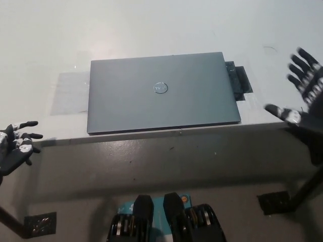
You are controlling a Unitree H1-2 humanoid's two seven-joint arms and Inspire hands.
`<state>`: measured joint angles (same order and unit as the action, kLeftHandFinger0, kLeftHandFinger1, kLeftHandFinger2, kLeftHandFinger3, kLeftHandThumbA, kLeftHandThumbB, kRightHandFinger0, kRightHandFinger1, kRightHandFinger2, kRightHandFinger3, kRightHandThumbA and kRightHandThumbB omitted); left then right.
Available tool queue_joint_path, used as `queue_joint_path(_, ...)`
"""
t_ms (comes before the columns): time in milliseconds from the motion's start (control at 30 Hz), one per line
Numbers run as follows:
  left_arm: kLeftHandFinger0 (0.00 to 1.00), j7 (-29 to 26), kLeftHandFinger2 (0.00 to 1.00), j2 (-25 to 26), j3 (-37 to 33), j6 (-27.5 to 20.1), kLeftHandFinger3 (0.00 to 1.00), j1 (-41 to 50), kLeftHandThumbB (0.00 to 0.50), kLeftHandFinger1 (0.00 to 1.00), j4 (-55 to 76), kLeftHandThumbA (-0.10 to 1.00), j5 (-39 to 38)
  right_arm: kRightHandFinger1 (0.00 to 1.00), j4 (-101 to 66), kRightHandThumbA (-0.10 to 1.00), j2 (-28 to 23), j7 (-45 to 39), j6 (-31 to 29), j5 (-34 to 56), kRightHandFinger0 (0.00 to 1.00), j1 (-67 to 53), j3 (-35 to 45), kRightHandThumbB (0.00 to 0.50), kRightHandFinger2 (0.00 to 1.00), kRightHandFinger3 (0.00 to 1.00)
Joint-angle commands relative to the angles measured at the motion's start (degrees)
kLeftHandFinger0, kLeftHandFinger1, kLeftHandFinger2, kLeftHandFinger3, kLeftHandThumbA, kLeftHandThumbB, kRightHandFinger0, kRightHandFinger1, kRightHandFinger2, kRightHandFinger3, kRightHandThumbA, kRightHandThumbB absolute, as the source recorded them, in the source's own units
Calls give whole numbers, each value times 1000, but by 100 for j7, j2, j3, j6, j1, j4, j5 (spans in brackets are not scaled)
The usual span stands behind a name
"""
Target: The robot uses its right hand to push down on the lid of a laptop kept in the middle of the desk to close it
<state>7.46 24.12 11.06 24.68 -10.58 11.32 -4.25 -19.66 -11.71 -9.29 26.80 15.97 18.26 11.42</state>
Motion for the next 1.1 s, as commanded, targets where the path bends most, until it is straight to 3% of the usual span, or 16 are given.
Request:
queue_joint_path(0, 348, 1, 591, 146, 104, -92, 742, -43, 6, 464, 146, 126, -5, 1000, -267, 1000, -85, 294, 13, 359, 1000, -220, 233, 400, 1000, 1000)
queue_joint_path(33, 369, 3, 627, 170, 81, -77, 770, -34, 0, 494, 159, 139, 36, 1000, -219, 1000, -24, 208, -16, 357, 1000, -374, 361, 371, 1000, 1000)
queue_joint_path(167, 381, -18, 616, 158, 81, -45, 766, -44, 2, 501, 171, 118, 52, 1000, 68, 1000, 150, 230, -430, 240, 1000, -923, 474, 353, 1000, 1000)
queue_joint_path(200, 397, -11, 641, 170, 73, -69, 790, -48, 0, 519, 143, 123, 62, 1000, 102, 1000, 188, 254, -438, 230, 1000, -990, 473, 368, 1000, 1000)
queue_joint_path(300, 374, -32, 646, 135, 79, -5, 795, -63, 3, 513, 176, 124, 50, 1000, 243, 1000, 274, 270, -602, 181, 1000, -1254, 451, 343, 1000, 1000)
queue_joint_path(333, 376, -40, 659, 134, 79, 67, 801, -60, 0, 519, 218, 119, 56, 1000, 273, 1000, 291, 258, -673, 175, 1000, -1294, 442, 309, 1000, 1000)
queue_joint_path(500, 381, -55, 660, 110, 69, 33, 823, -63, 0, 520, 163, 105, 70, 1000, 377, 1000, 325, 278, -801, 183, 1000, -1396, 465, 286, 1000, 1000)
queue_joint_path(867, 381, -99, 638, 28, 77, -96, 813, 31, 11, 510, 128, 133, 86, 1000, 569, 1000, 162, 303, -713, 44, 1000, -1335, 400, 307, 1000, 1000)
queue_joint_path(967, 305, -104, 606, 17, 84, -127, 795, 25, 10, 450, 143, 135, 88, 1000, 592, 1000, 116, 337, -777, -89, 1000, -1277, 355, 308, 1000, 1000)
queue_joint_path(1067, 307, -89, 599, 20, 86, -163, 791, 29, 6, 445, 148, 138, 75, 1000, 601, 1000, 105, 361, -826, -175, 1000, -1264, 314, 303, 1000, 1000)
